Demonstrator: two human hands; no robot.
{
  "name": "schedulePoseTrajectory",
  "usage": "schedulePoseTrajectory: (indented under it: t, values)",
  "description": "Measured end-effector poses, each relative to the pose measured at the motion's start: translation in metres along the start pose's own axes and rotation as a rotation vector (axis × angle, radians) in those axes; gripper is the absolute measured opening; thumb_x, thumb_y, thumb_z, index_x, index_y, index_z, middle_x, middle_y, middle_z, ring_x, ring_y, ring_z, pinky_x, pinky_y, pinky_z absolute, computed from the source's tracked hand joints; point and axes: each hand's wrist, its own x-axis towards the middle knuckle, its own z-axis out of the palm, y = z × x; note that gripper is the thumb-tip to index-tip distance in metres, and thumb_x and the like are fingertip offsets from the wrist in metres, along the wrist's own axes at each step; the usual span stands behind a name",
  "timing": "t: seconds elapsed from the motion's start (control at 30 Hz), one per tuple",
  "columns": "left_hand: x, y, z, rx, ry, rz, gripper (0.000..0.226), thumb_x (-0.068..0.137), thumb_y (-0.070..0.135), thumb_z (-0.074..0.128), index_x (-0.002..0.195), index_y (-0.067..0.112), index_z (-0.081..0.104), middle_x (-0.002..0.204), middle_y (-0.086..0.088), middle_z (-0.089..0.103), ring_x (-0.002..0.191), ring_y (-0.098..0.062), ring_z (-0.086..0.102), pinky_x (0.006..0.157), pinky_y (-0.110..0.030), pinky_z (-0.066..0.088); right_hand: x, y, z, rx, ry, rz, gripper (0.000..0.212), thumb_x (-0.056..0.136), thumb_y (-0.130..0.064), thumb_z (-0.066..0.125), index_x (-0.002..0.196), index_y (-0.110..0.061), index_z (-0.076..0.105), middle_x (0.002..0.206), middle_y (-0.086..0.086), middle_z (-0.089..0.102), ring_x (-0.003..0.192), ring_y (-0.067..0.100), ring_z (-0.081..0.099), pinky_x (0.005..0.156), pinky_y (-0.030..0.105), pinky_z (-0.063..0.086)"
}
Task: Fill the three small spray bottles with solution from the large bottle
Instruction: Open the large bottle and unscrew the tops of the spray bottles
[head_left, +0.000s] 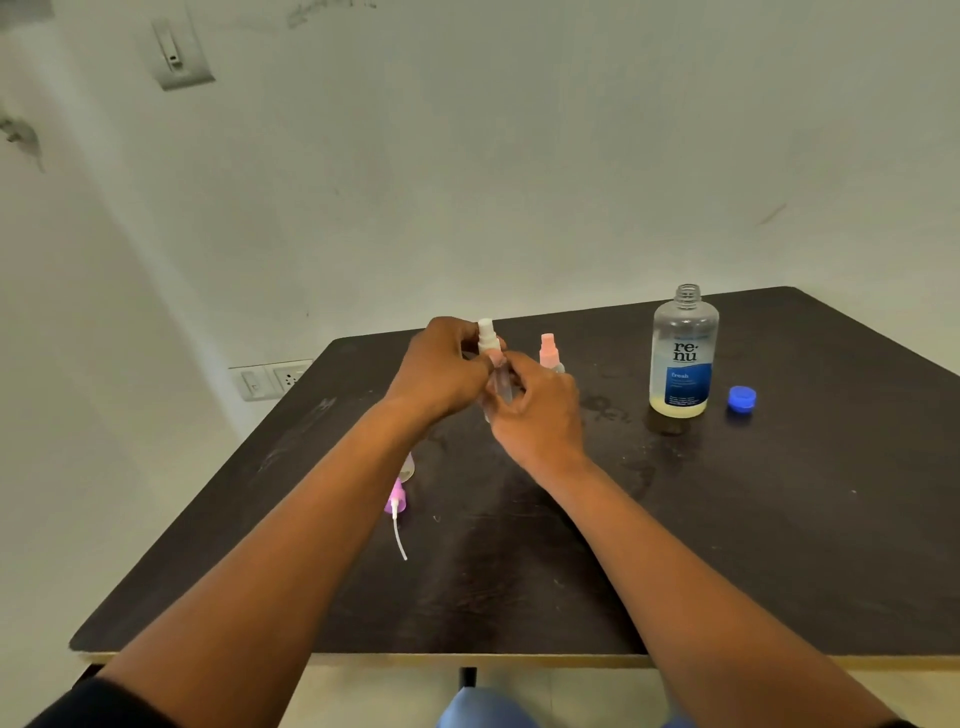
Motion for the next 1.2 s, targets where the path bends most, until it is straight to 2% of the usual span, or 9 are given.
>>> schedulePoseTrajectory:
  t: [0.13, 0.3, 0.43, 0.53, 0.83, 0.93, 1.03, 1.1, 1.2]
  values:
    - [-0.003, 0.001, 0.004, 0.053, 0.153, 0.005, 0.019, 0.091, 0.027, 0.082, 0.105, 0.015, 0.083, 0.097, 0.001, 0.080, 0.089, -0.013, 0.075, 0.087, -0.034, 0.062, -0.001, 0.002, 0.002, 0.029, 0.000, 0.024, 0.019, 0.089, -0.026, 0.080, 0.097, -0.011, 0.073, 0.070, -0.007, 0.067, 0.061, 0.011, 0.062, 0.097, 0.063, 0.054]
    - [-0.007, 0.001, 0.005, 0.035, 0.275, 0.014, 0.027, 0.081, 0.044, 0.090, 0.071, 0.022, 0.077, 0.067, 0.008, 0.072, 0.061, -0.006, 0.066, 0.060, -0.021, 0.046, -0.004, -0.004, 0.000, 0.017, -0.004, 0.040, 0.024, 0.089, -0.033, 0.081, 0.101, -0.013, 0.074, 0.073, -0.008, 0.070, 0.093, 0.029, 0.074, 0.103, 0.063, 0.051]
    - [-0.008, -0.001, 0.004, -0.013, 0.197, 0.050, 0.021, 0.095, 0.037, 0.077, 0.107, 0.019, 0.078, 0.101, 0.007, 0.077, 0.093, -0.010, 0.072, 0.087, -0.030, 0.059, -0.003, -0.003, 0.001, 0.002, 0.047, -0.014, 0.020, 0.087, -0.029, 0.083, 0.091, -0.013, 0.072, 0.068, -0.014, 0.062, 0.059, 0.005, 0.060, 0.089, 0.054, 0.060]
    - [-0.009, -0.003, -0.001, -0.109, 0.089, 0.046, 0.025, 0.105, 0.023, 0.065, 0.127, 0.018, 0.076, 0.124, 0.002, 0.075, 0.108, -0.020, 0.073, 0.097, -0.038, 0.061, -0.002, -0.003, 0.002, 0.000, 0.045, 0.012, 0.026, 0.086, -0.034, 0.084, 0.095, -0.012, 0.074, 0.078, -0.003, 0.074, 0.064, 0.011, 0.066, 0.087, 0.046, 0.062]
    - [-0.012, -0.005, 0.004, -0.071, 0.308, 0.027, 0.030, 0.085, 0.043, 0.087, 0.089, 0.016, 0.073, 0.082, 0.004, 0.073, 0.075, -0.012, 0.070, 0.072, -0.028, 0.058, -0.005, -0.002, 0.004, -0.011, 0.032, 0.017, 0.031, 0.086, -0.040, 0.081, 0.096, -0.012, 0.074, 0.076, -0.008, 0.069, 0.062, 0.007, 0.060, 0.079, 0.028, 0.057]
    - [-0.013, -0.008, 0.006, -0.126, 0.329, -0.006, 0.035, 0.088, 0.048, 0.082, 0.104, 0.019, 0.070, 0.092, 0.008, 0.071, 0.089, -0.010, 0.070, 0.081, -0.031, 0.058, -0.004, 0.002, 0.006, -0.020, -0.005, 0.022, 0.030, 0.085, -0.041, 0.083, 0.093, -0.014, 0.072, 0.074, -0.012, 0.065, 0.061, 0.004, 0.059, 0.069, 0.016, 0.050]
    - [-0.009, -0.012, 0.003, -0.235, 0.195, -0.005, 0.025, 0.099, 0.026, 0.072, 0.124, 0.023, 0.074, 0.111, 0.007, 0.075, 0.106, -0.013, 0.072, 0.085, -0.032, 0.062, -0.003, 0.005, 0.010, -0.047, -0.026, 0.029, 0.031, 0.084, -0.040, 0.084, 0.100, -0.017, 0.073, 0.081, -0.011, 0.068, 0.063, -0.004, 0.054, 0.064, 0.001, 0.033]
    - [-0.007, -0.016, 0.000, -0.210, 0.148, 0.007, 0.022, 0.100, 0.014, 0.069, 0.118, 0.024, 0.078, 0.108, 0.005, 0.078, 0.096, -0.015, 0.075, 0.069, -0.021, 0.061, -0.002, 0.006, 0.011, -0.047, -0.025, 0.025, 0.031, 0.085, -0.041, 0.084, 0.101, -0.016, 0.073, 0.081, -0.011, 0.067, 0.063, -0.005, 0.053, 0.063, 0.002, 0.032]
    - [-0.007, -0.020, 0.000, -0.180, 0.219, 0.005, 0.012, 0.092, 0.022, 0.082, 0.104, 0.020, 0.081, 0.093, 0.007, 0.080, 0.082, -0.008, 0.076, 0.066, -0.014, 0.059, -0.003, 0.007, 0.012, -0.033, -0.014, 0.024, 0.033, 0.084, -0.043, 0.083, 0.098, -0.015, 0.072, 0.075, -0.017, 0.058, 0.061, -0.006, 0.053, 0.062, 0.003, 0.034]
